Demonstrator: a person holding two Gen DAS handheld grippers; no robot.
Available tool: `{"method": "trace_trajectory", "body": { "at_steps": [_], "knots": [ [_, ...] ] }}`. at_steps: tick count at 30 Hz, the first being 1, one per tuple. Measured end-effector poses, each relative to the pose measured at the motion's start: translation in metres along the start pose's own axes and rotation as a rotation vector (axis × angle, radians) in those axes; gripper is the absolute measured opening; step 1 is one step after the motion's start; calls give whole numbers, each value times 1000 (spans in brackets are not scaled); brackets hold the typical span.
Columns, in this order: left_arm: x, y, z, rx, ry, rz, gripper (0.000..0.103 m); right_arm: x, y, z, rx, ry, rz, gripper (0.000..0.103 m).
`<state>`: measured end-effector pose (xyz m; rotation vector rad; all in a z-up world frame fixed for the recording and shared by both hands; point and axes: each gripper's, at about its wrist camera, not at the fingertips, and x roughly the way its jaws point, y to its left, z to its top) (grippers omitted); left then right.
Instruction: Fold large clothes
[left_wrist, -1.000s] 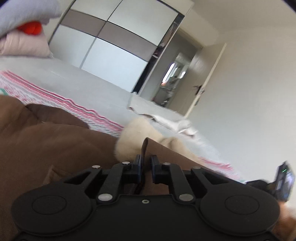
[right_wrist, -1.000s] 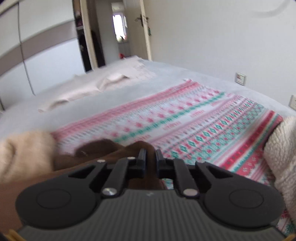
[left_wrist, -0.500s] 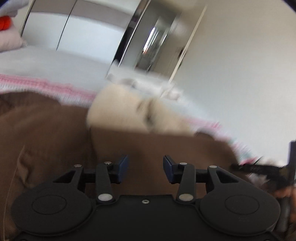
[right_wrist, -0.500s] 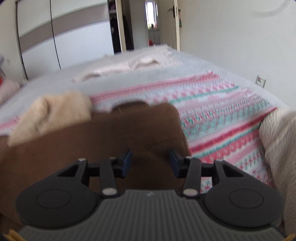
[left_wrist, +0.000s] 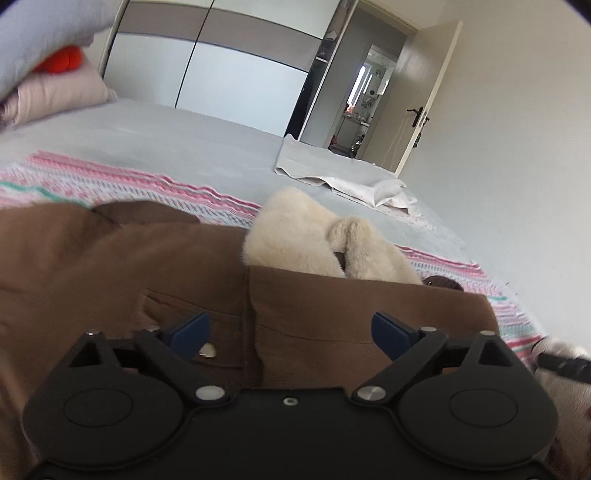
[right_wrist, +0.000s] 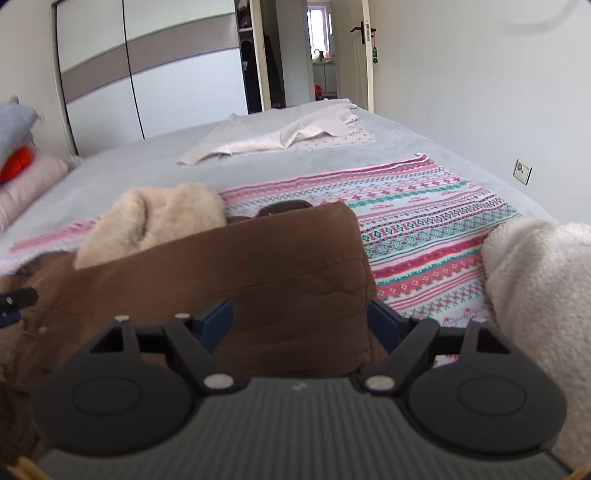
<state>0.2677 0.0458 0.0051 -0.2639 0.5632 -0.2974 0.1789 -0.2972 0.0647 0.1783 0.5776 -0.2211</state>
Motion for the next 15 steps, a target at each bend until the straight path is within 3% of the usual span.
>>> {"method": "trace_trajectory", "body": {
  "at_steps": [5,9,13,15],
  "knots": [
    [-50,26,9,-1,-3,102,103,-40,-2,-1,85,-23,59,99],
    [-88,66,12,-51,0,213,103,-53,8,-9,61,-25,103,102],
    [-124,122,-3,-163,-23,341,103,-58,27,-18,-3,-37,119,102],
    [-142,158,-21,-252,-72,380,103,-57,33,-23,-14,-34,123,102]
  ]
}}
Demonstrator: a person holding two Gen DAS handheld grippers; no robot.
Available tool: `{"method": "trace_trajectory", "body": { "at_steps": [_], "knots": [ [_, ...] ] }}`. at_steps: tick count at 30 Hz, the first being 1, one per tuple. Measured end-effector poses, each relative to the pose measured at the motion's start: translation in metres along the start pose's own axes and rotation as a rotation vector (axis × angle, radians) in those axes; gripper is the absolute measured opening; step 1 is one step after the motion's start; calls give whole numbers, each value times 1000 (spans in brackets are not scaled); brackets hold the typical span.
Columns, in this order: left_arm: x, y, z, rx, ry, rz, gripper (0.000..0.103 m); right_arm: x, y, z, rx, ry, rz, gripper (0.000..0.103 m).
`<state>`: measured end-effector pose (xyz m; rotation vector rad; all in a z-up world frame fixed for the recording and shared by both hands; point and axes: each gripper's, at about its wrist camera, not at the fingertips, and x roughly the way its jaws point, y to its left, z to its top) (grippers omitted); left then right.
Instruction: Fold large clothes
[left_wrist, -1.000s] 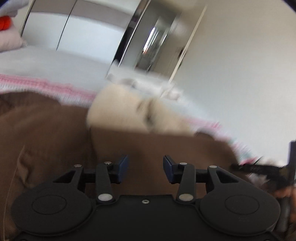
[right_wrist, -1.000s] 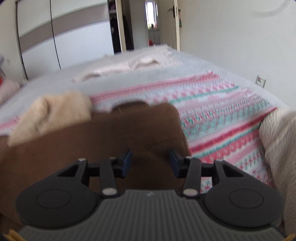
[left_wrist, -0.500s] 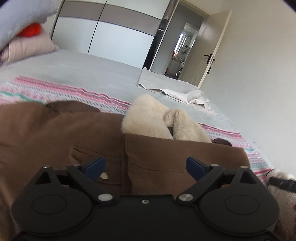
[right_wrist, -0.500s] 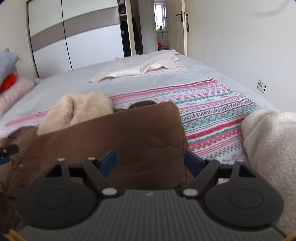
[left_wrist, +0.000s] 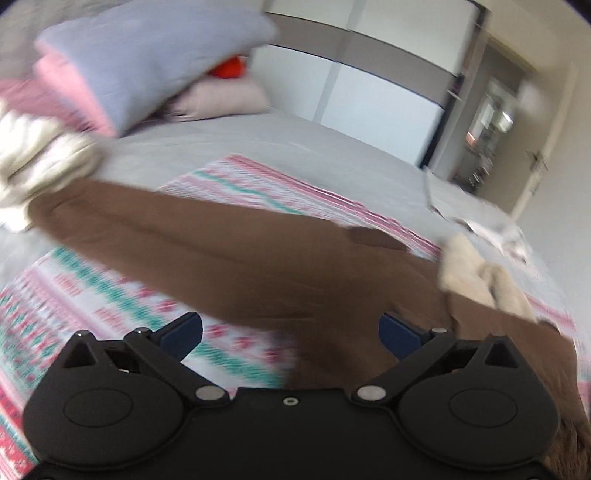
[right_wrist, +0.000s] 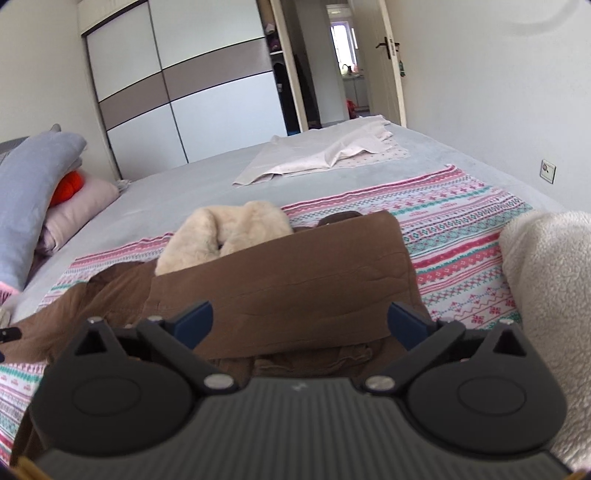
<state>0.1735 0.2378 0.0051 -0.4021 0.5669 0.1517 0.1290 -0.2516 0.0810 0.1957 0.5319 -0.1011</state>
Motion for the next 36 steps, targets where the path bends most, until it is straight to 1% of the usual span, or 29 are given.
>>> {"method": "trace_trajectory", "body": {
  "at_steps": [1,3,6,9,11,12,13,14,18,21,23,24,25,26,27,28,30,31,33,36],
  "knots": [
    [3,17,-1,-45,-1,30,103,2,2,-3,-3,7,0,102],
    [11,51,3,-121,27,110,103,6,5,-8,-9,25,-1,102],
    [15,91,6,-193,-14,159,103,12,9,-15,-38,50,-8,102],
    [26,117,8,-209,-28,183,103,19,12,-22,-69,64,-22,102],
    [34,133,11,-235,-45,183,103,23,13,-26,-81,79,-24,102],
    [40,143,13,-265,-35,165,102,26,14,-27,-87,88,-25,102],
    [48,153,15,-299,-9,141,102,28,14,-28,-93,95,-26,102],
    [54,161,18,-324,2,124,100,29,14,-29,-99,99,-28,102],
    [66,169,33,-346,-44,102,100,33,12,-31,-99,106,-29,102],
    [76,175,42,-389,-78,107,100,38,10,-32,-98,117,-36,102],
    [84,179,50,-439,-98,138,89,40,8,-31,-93,121,-40,102],
    [87,181,55,-468,-99,165,74,41,7,-31,-89,121,-41,102],
    [92,183,60,-499,-98,190,53,41,7,-31,-87,122,-42,102],
    [97,186,66,-526,-88,210,41,41,6,-31,-86,121,-43,102],
    [99,186,72,-542,-78,231,19,41,6,-32,-85,120,-43,102],
    [98,182,78,-537,-82,241,12,41,5,-32,-86,119,-43,102],
    [84,163,91,-498,-145,227,9,40,4,-31,-85,116,-46,102],
    [76,151,96,-475,-179,198,8,40,2,-30,-80,113,-46,102],
    [61,124,106,-431,-221,130,7,38,-1,-29,-63,108,-38,102],
    [38,74,120,-331,-276,27,7,34,-5,-25,-41,96,-28,102]
  ]
}}
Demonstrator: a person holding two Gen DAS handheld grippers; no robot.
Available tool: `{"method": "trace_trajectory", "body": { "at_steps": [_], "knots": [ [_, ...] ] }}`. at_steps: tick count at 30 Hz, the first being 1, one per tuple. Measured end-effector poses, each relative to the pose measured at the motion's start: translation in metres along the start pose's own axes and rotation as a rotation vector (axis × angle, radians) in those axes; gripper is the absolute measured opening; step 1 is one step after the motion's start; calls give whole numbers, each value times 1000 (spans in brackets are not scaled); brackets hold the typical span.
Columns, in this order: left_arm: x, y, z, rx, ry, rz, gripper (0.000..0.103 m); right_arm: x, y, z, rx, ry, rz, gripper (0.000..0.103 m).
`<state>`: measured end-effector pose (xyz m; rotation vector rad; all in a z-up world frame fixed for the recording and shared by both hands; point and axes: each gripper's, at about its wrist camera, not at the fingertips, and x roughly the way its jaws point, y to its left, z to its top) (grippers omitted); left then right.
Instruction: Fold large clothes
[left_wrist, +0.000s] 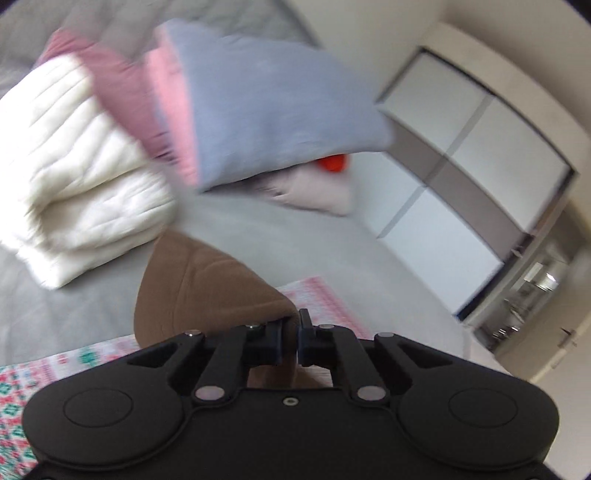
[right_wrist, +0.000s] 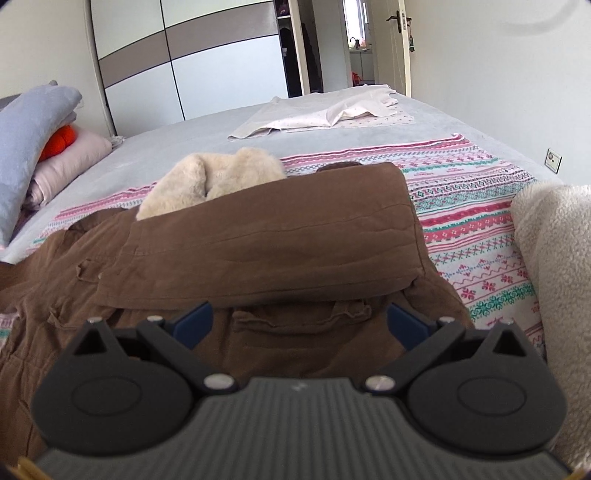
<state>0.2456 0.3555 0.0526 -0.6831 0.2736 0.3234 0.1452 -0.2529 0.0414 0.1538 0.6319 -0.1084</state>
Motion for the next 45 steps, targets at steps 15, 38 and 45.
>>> {"method": "trace_trajectory", "body": {
  "at_steps": [15,38,45],
  "knots": [
    [-58,-235,-115,263,180,-499,7,-12,-30,11,113,-54,9,102],
    [-84,-214,-251,842,533,-671,80,4,-21,13,140,-66,29,103],
    [-46,-174,-199,755,416,-473,80,31,18,15,113,-51,143,103]
  ]
}}
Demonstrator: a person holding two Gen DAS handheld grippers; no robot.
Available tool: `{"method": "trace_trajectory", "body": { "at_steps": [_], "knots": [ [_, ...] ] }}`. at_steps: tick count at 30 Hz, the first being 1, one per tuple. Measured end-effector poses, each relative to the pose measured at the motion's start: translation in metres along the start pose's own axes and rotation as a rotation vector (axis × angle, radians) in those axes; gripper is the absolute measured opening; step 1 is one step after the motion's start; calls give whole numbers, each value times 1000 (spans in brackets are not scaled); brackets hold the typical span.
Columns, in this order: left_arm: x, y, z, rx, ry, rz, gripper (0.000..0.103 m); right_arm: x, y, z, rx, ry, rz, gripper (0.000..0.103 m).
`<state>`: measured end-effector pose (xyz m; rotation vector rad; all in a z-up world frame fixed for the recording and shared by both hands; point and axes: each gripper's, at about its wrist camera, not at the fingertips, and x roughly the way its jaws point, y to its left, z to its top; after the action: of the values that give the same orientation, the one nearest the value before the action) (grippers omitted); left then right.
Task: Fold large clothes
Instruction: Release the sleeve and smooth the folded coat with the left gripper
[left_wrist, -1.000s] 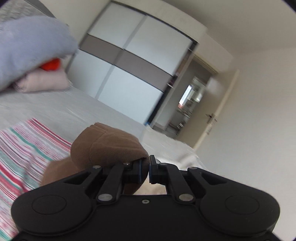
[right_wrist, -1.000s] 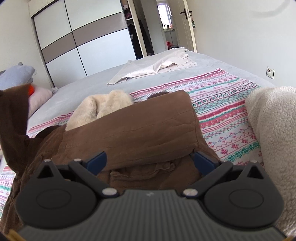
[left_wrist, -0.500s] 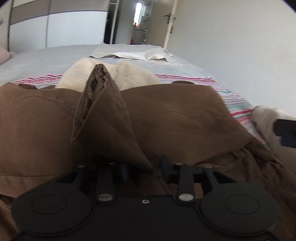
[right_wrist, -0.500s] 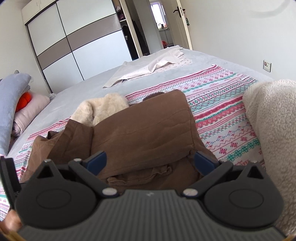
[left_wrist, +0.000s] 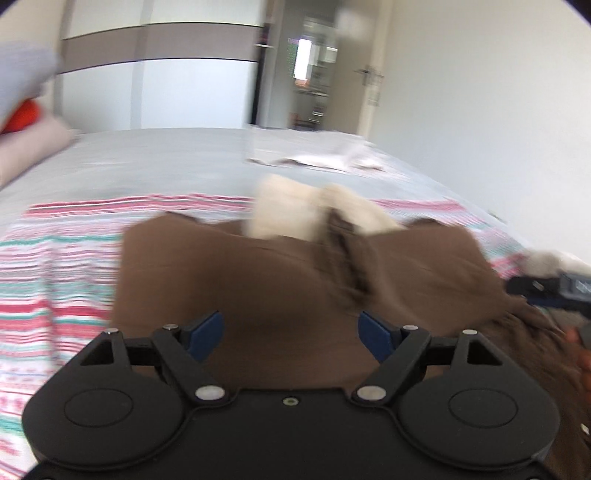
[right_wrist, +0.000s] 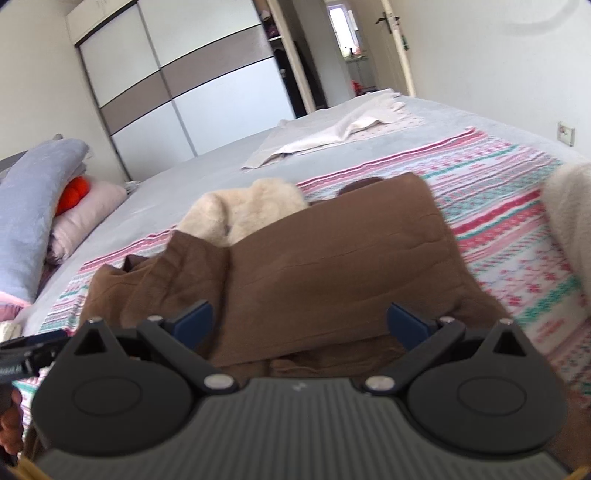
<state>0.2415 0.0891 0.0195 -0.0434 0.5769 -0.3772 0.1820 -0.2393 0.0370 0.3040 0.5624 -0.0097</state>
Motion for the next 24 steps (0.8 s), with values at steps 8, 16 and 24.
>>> {"method": "trace_trajectory", "body": {
  "at_steps": [8,16,24],
  "knots": [
    [42,38,-42,-52,126,86,77,62,86,-24,-309,107,39,103],
    [34,24,-51,74,134,112,79,97,57,-15,-303,75,-108,98],
    [3,25,0,154,105,54,79,76,-53,29,142,115,347,102]
  ]
}}
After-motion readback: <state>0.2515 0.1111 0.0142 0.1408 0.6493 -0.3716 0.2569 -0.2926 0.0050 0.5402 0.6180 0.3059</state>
